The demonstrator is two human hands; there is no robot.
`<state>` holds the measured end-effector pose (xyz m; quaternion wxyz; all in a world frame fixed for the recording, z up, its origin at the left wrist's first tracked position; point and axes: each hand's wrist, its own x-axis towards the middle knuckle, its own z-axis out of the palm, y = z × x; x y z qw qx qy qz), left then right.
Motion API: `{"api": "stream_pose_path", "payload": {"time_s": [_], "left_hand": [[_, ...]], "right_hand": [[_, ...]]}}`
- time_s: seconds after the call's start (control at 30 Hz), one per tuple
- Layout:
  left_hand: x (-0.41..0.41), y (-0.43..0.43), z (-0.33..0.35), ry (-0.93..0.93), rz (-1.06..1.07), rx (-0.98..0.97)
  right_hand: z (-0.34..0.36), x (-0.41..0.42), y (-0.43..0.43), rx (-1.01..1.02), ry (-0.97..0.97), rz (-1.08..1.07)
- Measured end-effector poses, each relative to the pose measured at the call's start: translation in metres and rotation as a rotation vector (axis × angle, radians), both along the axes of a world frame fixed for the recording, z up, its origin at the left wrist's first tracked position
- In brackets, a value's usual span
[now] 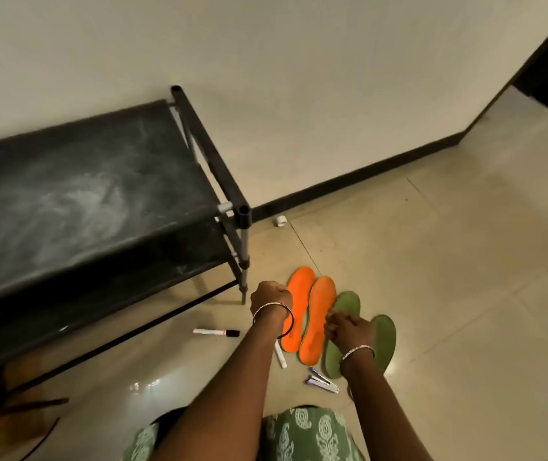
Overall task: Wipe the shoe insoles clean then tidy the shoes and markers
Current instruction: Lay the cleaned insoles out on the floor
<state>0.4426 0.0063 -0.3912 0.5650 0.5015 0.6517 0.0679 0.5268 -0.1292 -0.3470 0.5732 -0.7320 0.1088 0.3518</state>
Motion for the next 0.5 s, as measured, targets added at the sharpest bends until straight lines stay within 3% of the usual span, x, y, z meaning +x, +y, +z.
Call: {"api": "stream_pose_path", "payload": {"time_s": [0.27, 0.5], "left_hand": [[0.026, 0.006, -0.069, 0.318, -0.195, -0.066], [0.029, 0.004, -0.152, 0.414, -0.401, -0.081]], "right_hand": [[-0.153, 0.019, -0.026, -0.293, 0.17, -0.031], [-0.222, 0.015, -0.029, -0.59, 0.153, 0.121]]}}
